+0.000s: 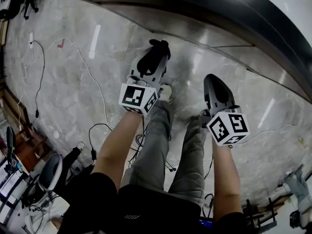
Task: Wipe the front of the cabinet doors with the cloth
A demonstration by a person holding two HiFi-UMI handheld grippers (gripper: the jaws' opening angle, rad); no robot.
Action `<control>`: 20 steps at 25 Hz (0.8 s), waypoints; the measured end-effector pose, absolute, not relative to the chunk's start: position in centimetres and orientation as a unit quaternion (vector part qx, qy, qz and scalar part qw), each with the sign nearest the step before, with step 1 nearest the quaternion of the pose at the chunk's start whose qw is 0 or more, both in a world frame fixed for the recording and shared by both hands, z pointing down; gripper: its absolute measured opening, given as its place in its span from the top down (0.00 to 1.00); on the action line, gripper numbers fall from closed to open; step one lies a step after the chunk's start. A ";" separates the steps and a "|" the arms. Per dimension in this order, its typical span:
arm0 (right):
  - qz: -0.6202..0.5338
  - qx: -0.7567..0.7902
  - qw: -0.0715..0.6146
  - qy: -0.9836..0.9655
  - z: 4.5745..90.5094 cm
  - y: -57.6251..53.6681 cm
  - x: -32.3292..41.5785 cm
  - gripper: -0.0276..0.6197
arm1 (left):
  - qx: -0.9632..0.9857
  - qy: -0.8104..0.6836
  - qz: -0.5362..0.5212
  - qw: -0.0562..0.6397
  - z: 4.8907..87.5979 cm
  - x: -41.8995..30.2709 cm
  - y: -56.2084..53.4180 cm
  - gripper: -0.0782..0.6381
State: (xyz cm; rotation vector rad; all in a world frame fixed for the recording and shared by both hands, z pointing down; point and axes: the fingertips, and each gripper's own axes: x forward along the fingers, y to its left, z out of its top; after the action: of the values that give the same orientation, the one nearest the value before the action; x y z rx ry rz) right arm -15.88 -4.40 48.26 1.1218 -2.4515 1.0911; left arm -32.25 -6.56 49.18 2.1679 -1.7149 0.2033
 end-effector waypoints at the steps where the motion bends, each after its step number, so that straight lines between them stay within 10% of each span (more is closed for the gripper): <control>1: 0.373 0.378 0.120 -0.839 48.5 -4.5 -17.0 0.89 | 0.764 -0.613 0.072 0.185 49.4 -33.5 -6.4 0.71; 20: 0.370 0.314 0.153 -0.861 50.1 -5.7 -28.4 0.89 | 0.735 -0.652 0.074 0.170 52.0 -43.9 -10.1 0.71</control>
State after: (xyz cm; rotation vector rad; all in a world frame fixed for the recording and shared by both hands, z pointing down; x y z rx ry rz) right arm -28.45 -5.68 50.15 0.8990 -2.4692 1.0596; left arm -43.94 -10.12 51.99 2.0895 -1.8518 0.2105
